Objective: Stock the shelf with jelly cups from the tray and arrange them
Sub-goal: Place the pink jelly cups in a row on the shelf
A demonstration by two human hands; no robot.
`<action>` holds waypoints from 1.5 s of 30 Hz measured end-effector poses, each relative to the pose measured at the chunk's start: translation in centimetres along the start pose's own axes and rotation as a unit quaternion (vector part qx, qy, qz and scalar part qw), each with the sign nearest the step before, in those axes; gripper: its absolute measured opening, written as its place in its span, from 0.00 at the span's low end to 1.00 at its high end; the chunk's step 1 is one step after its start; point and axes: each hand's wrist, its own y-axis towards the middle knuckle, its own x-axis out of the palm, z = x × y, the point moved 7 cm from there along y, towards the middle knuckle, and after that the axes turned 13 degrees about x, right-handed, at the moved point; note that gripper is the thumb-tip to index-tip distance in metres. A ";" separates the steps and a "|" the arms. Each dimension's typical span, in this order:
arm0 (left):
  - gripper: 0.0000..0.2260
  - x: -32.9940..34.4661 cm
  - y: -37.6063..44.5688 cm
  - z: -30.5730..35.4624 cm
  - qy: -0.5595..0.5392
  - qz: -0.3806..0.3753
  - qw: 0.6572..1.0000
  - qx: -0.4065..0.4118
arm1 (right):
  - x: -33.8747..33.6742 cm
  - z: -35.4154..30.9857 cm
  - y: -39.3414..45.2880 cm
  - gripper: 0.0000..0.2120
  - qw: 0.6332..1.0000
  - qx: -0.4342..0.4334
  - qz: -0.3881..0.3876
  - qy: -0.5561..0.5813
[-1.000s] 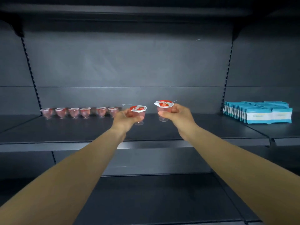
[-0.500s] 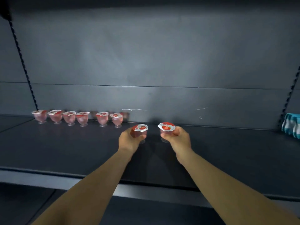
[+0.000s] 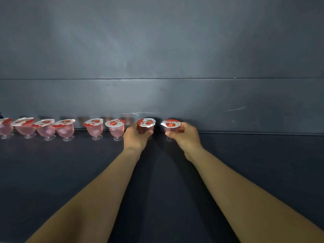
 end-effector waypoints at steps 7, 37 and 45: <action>0.17 0.2 0.1 -0.2 -0.014 -0.006 1.000 -0.005 | 0.4 0.0 0.7 0.17 0.999 -0.010 -0.003 -0.032; 0.25 -14.4 -19.6 18.1 0.491 -0.358 0.764 0.216 | -6.6 -8.7 -30.1 0.37 0.711 -0.140 0.040 -0.688; 0.24 -20.0 -33.6 16.1 0.408 -0.392 0.780 0.266 | -4.2 -0.9 -45.0 0.35 0.727 -0.111 0.025 -0.678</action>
